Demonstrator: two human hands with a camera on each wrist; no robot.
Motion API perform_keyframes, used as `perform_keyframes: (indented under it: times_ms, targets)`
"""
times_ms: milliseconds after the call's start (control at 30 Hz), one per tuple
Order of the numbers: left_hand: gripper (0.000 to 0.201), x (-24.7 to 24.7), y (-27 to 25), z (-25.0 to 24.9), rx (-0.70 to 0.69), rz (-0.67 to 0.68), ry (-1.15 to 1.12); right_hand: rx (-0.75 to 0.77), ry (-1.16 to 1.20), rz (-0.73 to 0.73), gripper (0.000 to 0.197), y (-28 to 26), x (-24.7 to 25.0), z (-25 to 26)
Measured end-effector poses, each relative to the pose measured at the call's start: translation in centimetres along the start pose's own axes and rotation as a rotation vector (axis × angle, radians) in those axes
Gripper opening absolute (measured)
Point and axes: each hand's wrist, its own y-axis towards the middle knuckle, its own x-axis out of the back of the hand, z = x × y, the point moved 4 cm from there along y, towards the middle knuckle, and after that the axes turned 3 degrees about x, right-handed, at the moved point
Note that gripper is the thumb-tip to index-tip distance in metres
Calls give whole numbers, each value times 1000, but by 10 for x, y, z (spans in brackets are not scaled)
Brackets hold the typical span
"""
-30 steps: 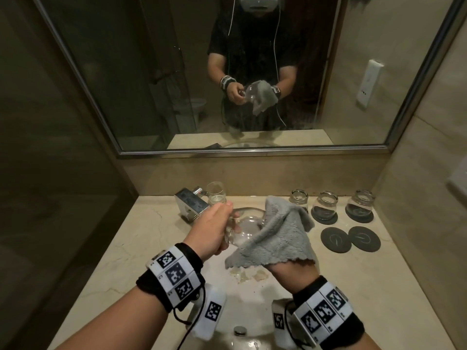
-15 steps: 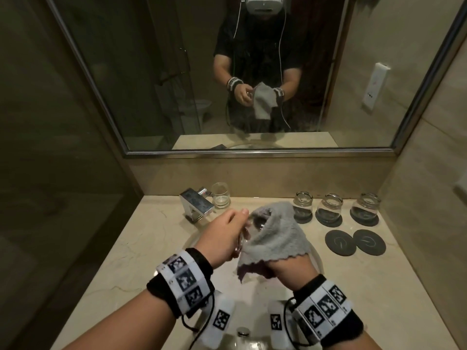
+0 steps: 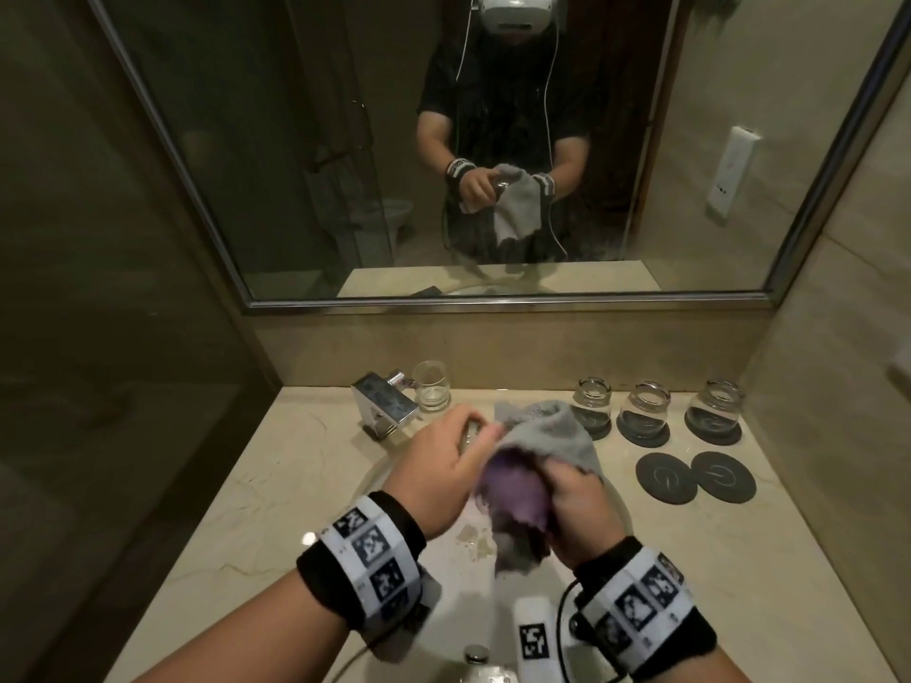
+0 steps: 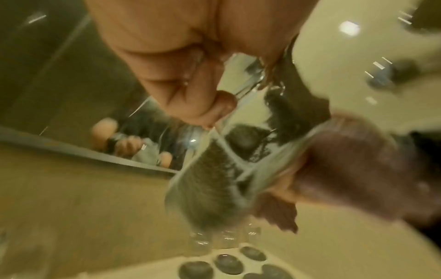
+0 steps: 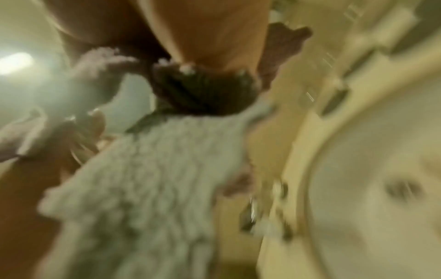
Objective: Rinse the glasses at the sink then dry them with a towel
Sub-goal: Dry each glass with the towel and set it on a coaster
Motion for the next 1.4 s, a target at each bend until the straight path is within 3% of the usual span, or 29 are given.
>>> perform_keyframes:
  times_ms: [67,100,133,200,233,267,300,333,400,467,500,533,600,667,733,767,800,833,900,967,1000,1067,1100,1133,1167,1233,1267,1333,1400]
  targets:
    - [52,1,-2,-8,-172,-13,137,33,282,156,69,6,-4,5]
    - [50,1,0,-7,-147,-12,115,100,208,99,58,2,-7,12]
    - [49,1,2,-2,-67,-10,50,239,24,54,46,3,-4,14]
    - [64,-5,8,15,164,57,-128,390,-57,-51,21,1,6,24]
    - [76,-9,10,24,266,83,-207,459,-327,-63,18,-1,3,30]
    - [82,-13,12,29,321,103,-233,647,-657,-55,16,-10,1,34]
    - [78,-15,11,29,306,98,-222,665,-673,-74,11,-15,4,34]
    - [67,-14,9,25,236,69,-176,509,-364,9,11,-12,2,31]
    - [52,-9,3,7,-10,-17,-6,207,153,-48,16,-10,-4,18]
    - [52,-3,-2,-10,-187,-52,95,40,368,32,38,3,4,5]
    - [55,-2,0,-8,-179,-46,73,51,366,67,48,2,0,10]
    - [60,-2,2,-3,-102,-26,16,210,112,27,53,-1,0,13]
    - [70,-8,8,13,174,54,-150,643,-494,-109,41,-9,10,29]
    - [72,-13,10,21,315,93,-209,859,-882,-134,23,-14,6,33]
    - [60,-12,8,16,160,44,-68,765,-836,-113,24,-17,3,29]
    - [55,-10,6,10,16,-3,38,662,-571,-128,24,-12,7,28]
    - [52,-7,3,2,-113,-36,115,402,-175,-84,25,-3,10,17]
    - [51,-4,0,-6,-206,-66,149,148,185,68,32,-5,1,8]
    - [56,-3,2,-5,-170,-79,86,28,455,123,48,1,0,6]
    - [69,-5,7,5,73,3,-93,325,208,24,22,-4,2,19]
    - [75,-9,10,11,205,50,-174,392,107,-45,16,-8,3,29]
    - [63,-12,12,18,343,93,-246,620,-330,18,19,-18,-3,39]
    - [53,-12,11,17,311,85,-233,587,-329,25,17,-19,0,42]
    - [45,-11,10,15,228,74,-175,390,-2,119,14,-11,-2,35]
    - [40,-8,8,10,114,49,-90,304,195,115,14,-6,-4,28]
    - [42,-4,5,-1,-78,13,46,78,387,117,36,-4,-5,11]
    - [43,-3,6,-1,-92,11,50,15,412,111,47,-2,-6,9]
    - [46,-5,9,8,51,60,-70,64,293,14,40,-4,-2,10]
    - [65,-10,12,16,249,118,-222,193,-58,-110,8,-14,2,22]
